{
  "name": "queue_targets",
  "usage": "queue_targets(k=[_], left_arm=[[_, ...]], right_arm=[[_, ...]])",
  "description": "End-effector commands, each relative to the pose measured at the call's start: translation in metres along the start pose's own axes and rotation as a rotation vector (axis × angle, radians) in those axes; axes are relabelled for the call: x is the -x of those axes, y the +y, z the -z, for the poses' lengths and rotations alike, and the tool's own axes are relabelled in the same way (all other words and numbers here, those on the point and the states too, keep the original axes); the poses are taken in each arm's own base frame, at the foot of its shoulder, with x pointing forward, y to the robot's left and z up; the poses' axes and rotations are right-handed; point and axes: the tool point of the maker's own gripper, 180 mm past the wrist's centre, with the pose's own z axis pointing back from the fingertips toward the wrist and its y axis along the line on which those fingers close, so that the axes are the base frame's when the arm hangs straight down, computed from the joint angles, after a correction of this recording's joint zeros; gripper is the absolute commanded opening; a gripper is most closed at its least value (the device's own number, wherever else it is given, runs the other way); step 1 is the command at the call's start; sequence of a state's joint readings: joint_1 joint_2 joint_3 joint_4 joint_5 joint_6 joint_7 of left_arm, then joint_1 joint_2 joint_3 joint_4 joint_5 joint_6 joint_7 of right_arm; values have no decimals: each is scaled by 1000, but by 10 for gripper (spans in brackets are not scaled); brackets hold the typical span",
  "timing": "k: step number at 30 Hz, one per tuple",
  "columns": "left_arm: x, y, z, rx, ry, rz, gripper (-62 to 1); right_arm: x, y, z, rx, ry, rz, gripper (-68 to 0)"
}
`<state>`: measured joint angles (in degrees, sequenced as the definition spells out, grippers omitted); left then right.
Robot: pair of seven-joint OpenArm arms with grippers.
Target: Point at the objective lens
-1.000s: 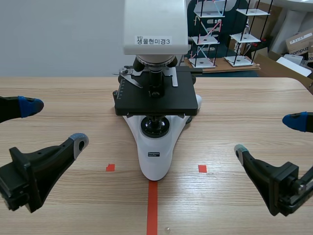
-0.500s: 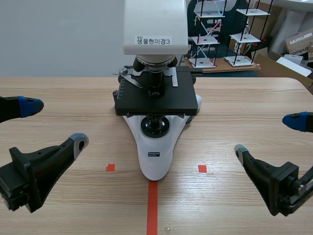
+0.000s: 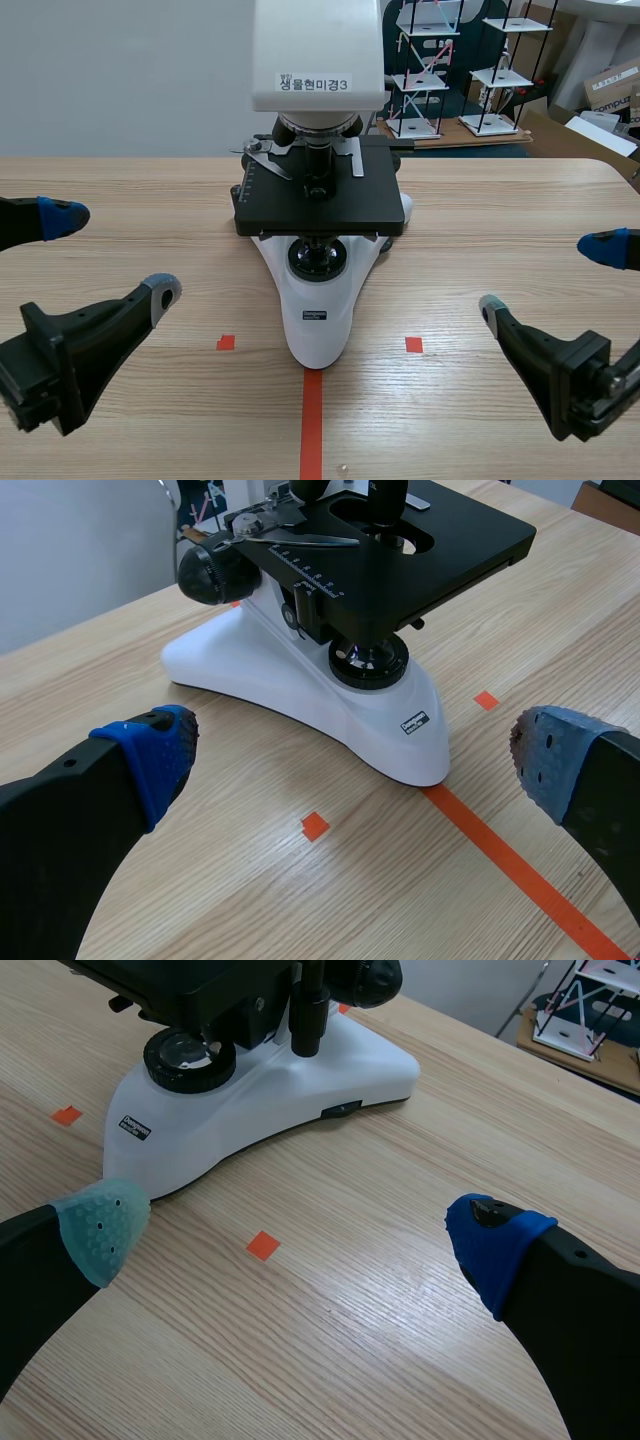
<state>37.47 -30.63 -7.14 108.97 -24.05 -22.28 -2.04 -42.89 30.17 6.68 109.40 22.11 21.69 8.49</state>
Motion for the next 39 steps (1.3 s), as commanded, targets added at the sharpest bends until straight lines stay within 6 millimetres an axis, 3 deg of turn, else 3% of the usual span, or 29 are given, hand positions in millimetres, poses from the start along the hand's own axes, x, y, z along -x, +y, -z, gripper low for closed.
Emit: queue_targets(k=[1,12,29,33,37,39], left_arm=[[-5,-3,0,5,-21,-8,14],[-2,-3,0,4,-1,-8,14],[-16,-3,-1,5,-79,-9,14],[-21,-4,-1,6,-113,-16,-180],[-21,-4,5,14,-125,-33,-296],[-20,-3,10,19,-142,-65,-405]], right_arm=[[-8,-2,0,1,-24,-12,4],[-8,-2,0,1,-24,-12,4],[-8,-2,0,1,-24,-12,4],[-8,-2,0,1,-24,-12,4],[-8,-2,0,1,-24,-12,4],[-8,-2,0,1,-24,-12,4]])
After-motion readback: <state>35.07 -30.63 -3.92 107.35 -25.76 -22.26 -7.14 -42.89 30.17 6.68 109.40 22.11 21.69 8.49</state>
